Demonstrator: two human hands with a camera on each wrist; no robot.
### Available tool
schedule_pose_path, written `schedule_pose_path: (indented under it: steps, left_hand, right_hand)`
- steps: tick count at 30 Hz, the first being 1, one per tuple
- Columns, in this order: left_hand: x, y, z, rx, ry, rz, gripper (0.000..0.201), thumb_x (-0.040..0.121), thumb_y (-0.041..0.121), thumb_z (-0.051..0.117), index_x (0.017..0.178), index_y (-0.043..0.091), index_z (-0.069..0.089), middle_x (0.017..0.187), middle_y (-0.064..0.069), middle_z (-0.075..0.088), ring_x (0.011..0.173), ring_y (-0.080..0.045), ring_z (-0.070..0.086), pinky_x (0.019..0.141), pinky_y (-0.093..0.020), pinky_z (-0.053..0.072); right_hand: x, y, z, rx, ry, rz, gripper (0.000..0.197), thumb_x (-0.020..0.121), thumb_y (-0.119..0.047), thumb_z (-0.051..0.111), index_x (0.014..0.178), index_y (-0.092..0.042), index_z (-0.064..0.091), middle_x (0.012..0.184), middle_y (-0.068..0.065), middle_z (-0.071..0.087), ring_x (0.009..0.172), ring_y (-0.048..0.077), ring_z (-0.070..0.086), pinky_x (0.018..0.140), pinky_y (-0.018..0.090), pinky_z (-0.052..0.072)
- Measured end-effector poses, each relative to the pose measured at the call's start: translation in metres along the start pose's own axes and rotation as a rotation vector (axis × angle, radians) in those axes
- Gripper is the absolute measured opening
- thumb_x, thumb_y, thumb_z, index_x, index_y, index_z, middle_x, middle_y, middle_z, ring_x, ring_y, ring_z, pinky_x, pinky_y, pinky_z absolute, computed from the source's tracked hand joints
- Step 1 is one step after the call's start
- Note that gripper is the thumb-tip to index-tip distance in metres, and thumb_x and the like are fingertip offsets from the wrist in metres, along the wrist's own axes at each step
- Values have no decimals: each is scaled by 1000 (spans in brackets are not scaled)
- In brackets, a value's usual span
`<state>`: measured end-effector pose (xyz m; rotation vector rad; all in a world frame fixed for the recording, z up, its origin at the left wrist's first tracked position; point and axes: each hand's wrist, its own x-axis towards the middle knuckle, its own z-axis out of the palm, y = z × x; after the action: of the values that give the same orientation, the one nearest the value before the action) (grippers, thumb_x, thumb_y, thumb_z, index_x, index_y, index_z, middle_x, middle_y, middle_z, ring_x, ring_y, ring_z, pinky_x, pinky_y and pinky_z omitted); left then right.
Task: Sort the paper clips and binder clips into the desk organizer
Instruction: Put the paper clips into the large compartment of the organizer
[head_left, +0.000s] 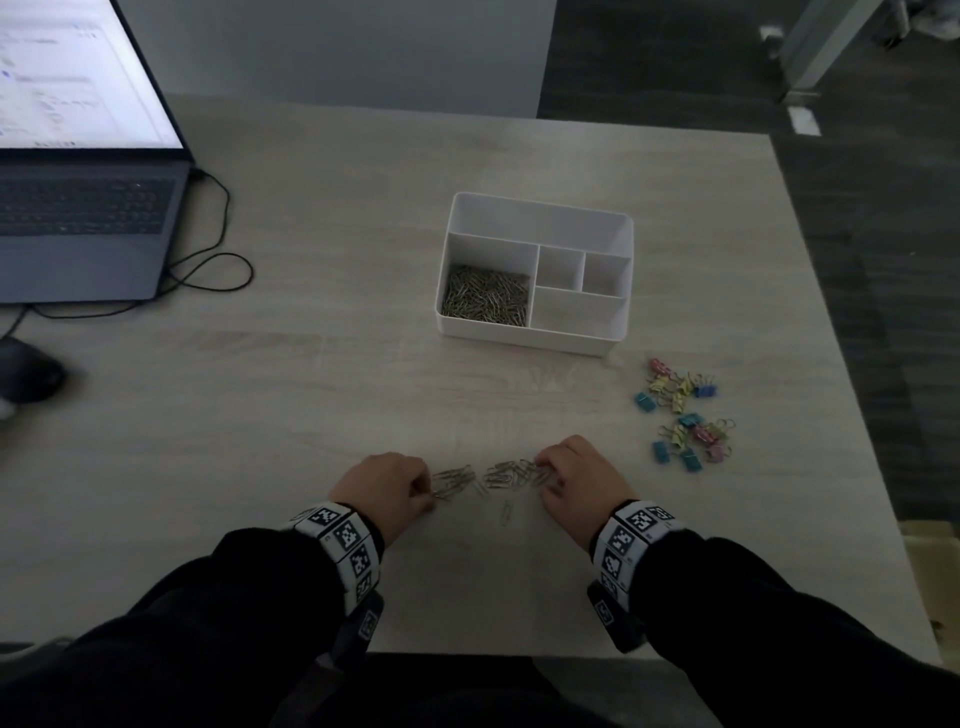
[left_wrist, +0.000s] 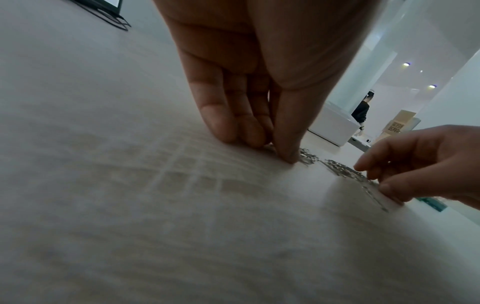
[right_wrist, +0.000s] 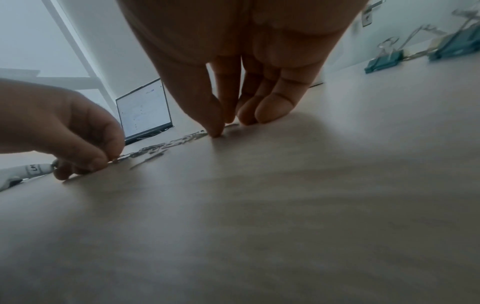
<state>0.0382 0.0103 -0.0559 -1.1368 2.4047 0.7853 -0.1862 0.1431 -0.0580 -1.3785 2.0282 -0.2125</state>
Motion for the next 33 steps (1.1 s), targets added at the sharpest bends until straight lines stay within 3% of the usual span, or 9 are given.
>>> schedule_pose_path:
  steps: [6,9,14,16,20,25,33]
  left_hand:
    - [11,21,2,-15,15,71,16,84,34,61,91,22,68,96,-4,66,94,-24,60,81,-30,45]
    - [12,23,3,-74,72,71,20,80,37,64,93,21,62,90,0,56,92,-24,59,77,-28,42]
    - [6,12,10,-63,74,39,79,57,59,73,125,28,46,117,3,42,104,-20,50,96,-34,45]
    - [6,15,11,-52,59,51,87,56,59,72,132,30,42,122,2,39,108,-22,49,99,-35,44]
    - [11,28,16,-6,61,134,65,66,46,72,125,30,50,119,-1,43,103,-25,52,94,-36,47]
    - [20,39,12,-33,42,202,34,82,37,59,114,27,60,106,-6,51,95,-29,56,85,-35,47]
    - [34,37,3,39,-26,210,29,91,42,50,109,25,65,101,-6,55,93,-27,59,78,-33,45]
  right_hand:
    - [4,-23,9,23,-29,-97,36,84,-22,59,120,-17,59,114,6,51,104,25,55,96,35,45]
    - [1,-22,8,36,3,-112,42,82,-25,64,123,-16,57,116,6,49,103,24,54,97,37,44]
    - [-6,-12,6,-113,-22,-7,80,73,-55,67,140,-23,38,127,1,36,115,22,40,106,34,36]
    - [-5,-14,9,-137,-35,-14,84,69,-57,68,140,-25,36,127,0,35,115,22,38,106,34,36]
    - [1,-24,18,-115,-50,-99,68,74,-43,68,134,-23,45,124,3,41,111,25,44,102,35,39]
    - [12,-36,23,-59,-26,-147,31,84,-31,60,113,-18,61,111,7,51,97,30,54,90,38,45]
    - [29,-42,21,-96,-96,-127,21,90,-26,54,106,-15,61,110,9,52,98,32,57,85,39,46]
